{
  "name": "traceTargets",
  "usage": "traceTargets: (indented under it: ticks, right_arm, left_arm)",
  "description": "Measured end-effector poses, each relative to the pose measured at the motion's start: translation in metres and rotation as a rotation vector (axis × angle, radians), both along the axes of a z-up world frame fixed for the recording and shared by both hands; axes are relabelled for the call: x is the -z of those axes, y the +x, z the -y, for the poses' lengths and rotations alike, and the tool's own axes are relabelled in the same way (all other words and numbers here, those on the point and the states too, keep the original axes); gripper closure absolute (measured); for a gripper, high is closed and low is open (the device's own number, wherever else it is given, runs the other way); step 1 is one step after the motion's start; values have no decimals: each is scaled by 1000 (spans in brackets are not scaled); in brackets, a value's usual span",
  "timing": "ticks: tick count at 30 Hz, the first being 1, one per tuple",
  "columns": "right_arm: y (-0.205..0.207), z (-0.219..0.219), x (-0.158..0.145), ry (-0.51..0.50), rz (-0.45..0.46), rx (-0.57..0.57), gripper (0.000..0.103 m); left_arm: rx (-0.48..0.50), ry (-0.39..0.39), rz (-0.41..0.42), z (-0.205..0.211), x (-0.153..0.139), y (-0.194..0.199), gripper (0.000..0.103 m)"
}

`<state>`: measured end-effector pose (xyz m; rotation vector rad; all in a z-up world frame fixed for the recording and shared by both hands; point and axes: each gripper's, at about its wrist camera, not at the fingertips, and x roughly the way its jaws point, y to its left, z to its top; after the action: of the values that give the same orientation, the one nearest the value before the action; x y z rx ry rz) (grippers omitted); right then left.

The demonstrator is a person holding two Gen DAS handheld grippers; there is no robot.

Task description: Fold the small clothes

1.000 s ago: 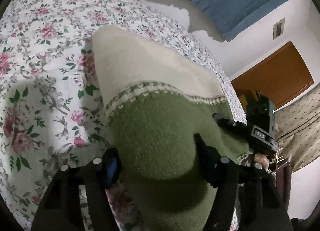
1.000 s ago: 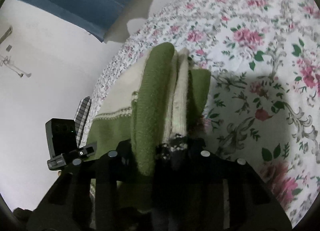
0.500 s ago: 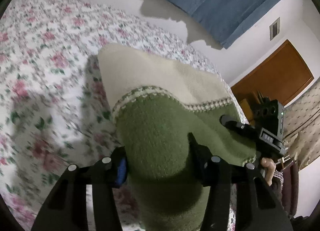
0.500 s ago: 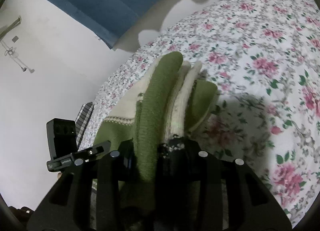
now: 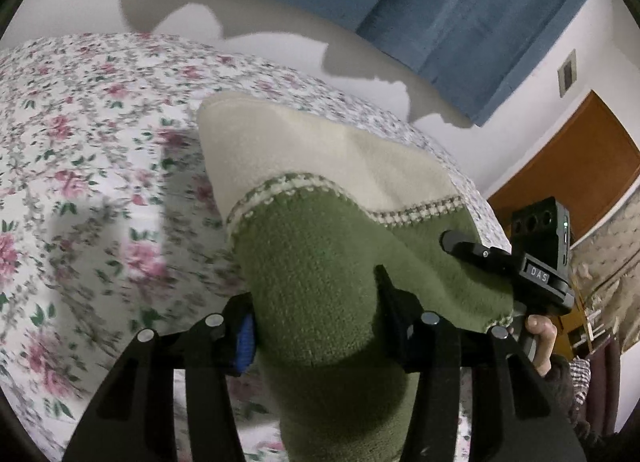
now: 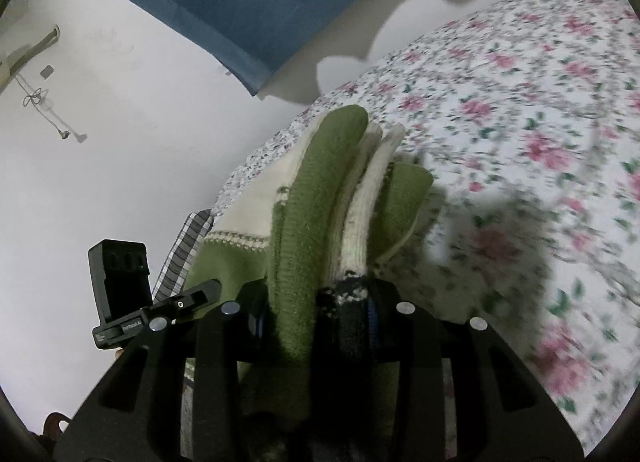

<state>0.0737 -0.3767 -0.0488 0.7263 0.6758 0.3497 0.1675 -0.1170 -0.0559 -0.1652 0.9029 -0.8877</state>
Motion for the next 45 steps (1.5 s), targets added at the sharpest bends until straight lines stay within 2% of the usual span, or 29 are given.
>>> traceTargets:
  ticks: [5,8,10,12,14,20,21,24,28,31,33,36,39,41,42,44,45]
  right_arm:
    - [22,-13,25,20,-69,-23,68]
    - [25,-13,45,42,-105,-11,68]
    - [23,-8,56,97,-115,-4,67]
    - [23,-5,62,126,-124,-3,67]
    - [22,-5,65,143,-129,-5,65]
    - [12,2,55,188,-164,26,50]
    - [4,4,49,187,-157,36,46]
    - [-14,6,38,197,-134,37,39]
    - [-30,-5,37,163,-159,12,36]
    - [-33,-12,42,149,-171,9,33]
    - [-34,-14,46,147,-175,14,31]
    - [-35,-14,47,99,-182,32,30]
    - [-40,-13,52,31,-199,62,25]
    - [-42,-14,62,91,-209,45,24]
    - [-43,-19,62,90,-196,21,24]
    - [-40,-29,60,65,-203,-16,25]
    - [-41,-33,60,47,-202,-13,30]
  left_arm:
    - [-31,26,-58,-12,30,20,52]
    - [-36,-5,-101,-19,47,26,52]
    - [-36,-31,-112,-21,49,27,51]
    - [-34,-26,-104,-20,49,25,51]
    - [-24,-24,-91,-18,46,24,50]
    - [-1,-19,-73,-31,35,9,36]
    - [7,-24,-77,-34,35,5,30]
    - [28,-33,-91,-43,36,-8,26]
    - [45,-48,-138,-45,45,-19,21]
    - [38,-54,-157,-43,51,-21,21]
    - [34,-70,-199,-42,59,-21,21]
    - [39,-79,-233,-38,69,-21,21]
    - [40,-81,-224,-38,73,-23,21]
    - [42,-77,-223,-38,74,-23,21]
    - [42,-75,-222,-37,73,-24,21]
    - [36,-68,-213,-37,74,-25,27]
    - [39,-62,-216,-35,75,-26,34]
